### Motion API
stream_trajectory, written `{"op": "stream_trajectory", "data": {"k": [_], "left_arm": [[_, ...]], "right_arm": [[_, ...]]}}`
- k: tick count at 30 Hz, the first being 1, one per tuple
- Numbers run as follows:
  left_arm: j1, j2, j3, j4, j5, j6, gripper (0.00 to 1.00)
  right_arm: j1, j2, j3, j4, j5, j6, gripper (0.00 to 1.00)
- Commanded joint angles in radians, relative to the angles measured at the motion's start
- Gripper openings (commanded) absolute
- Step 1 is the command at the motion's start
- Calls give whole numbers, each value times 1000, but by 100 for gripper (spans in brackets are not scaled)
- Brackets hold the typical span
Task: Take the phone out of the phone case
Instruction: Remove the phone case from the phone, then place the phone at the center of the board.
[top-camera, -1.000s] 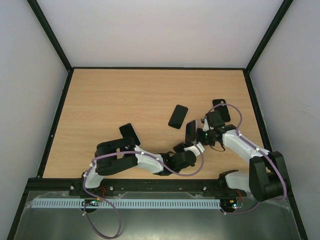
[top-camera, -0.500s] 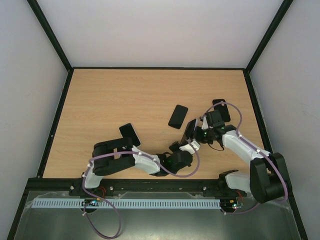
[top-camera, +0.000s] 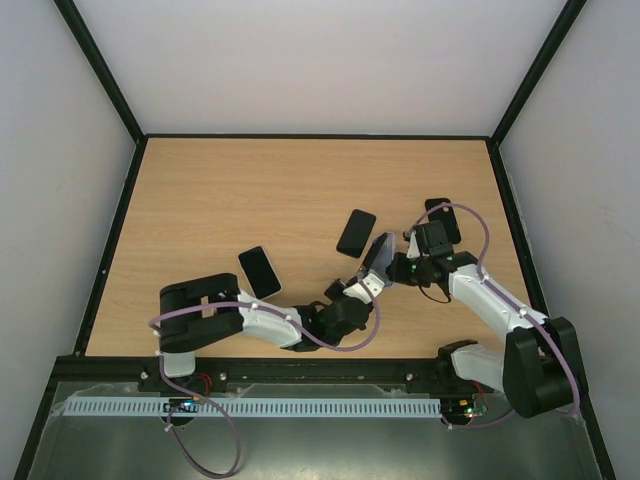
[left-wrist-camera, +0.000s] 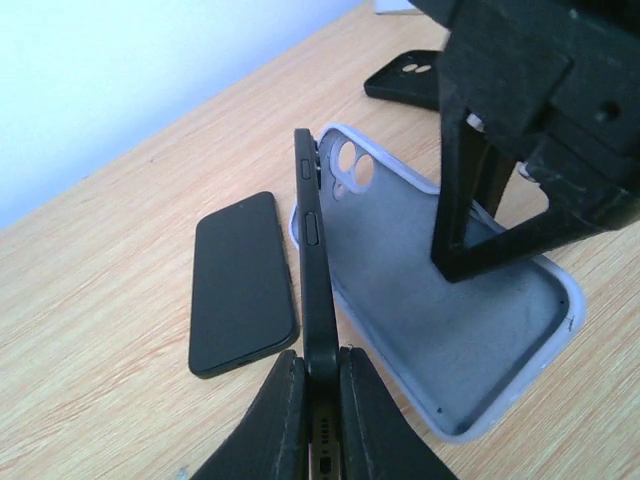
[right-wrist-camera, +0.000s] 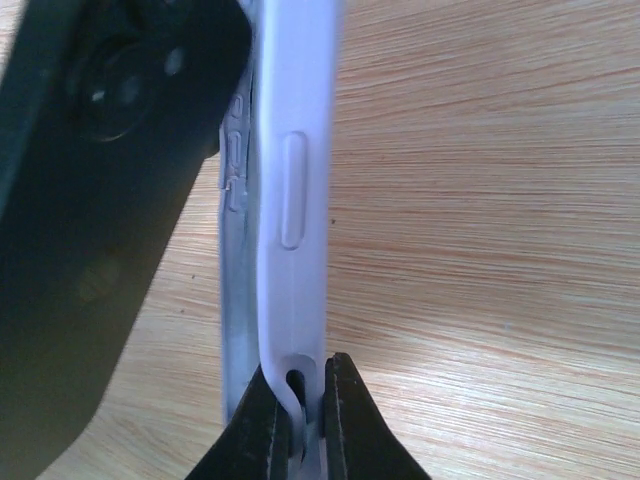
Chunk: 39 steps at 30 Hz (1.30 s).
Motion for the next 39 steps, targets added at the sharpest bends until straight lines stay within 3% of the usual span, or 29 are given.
{"op": "stream_trajectory", "data": {"k": [1,7,13,22,31,39], "left_arm": [[8,-87,-28,0,-56,-43,2],[8,-186,-66,-32,-69,-57,2],[29,-267,-77,-155,-106,54,3],[82,-323,-62,-318,-111,288,2],[153,-207,8,-397,-82,517,2],[244,-39,122,-416,-10,627,2]], "right_arm": [[-10,-33,1,4,82,-9,2],[-11,-90,29,-3,155,-13,2],[-21,-124,114,-8,252,-80,2],[-60,-144,123,124,124,-274,2],[-59,-294,63,190,209,-329,2],[-60,-315,39,211,252,-327,2]]}}
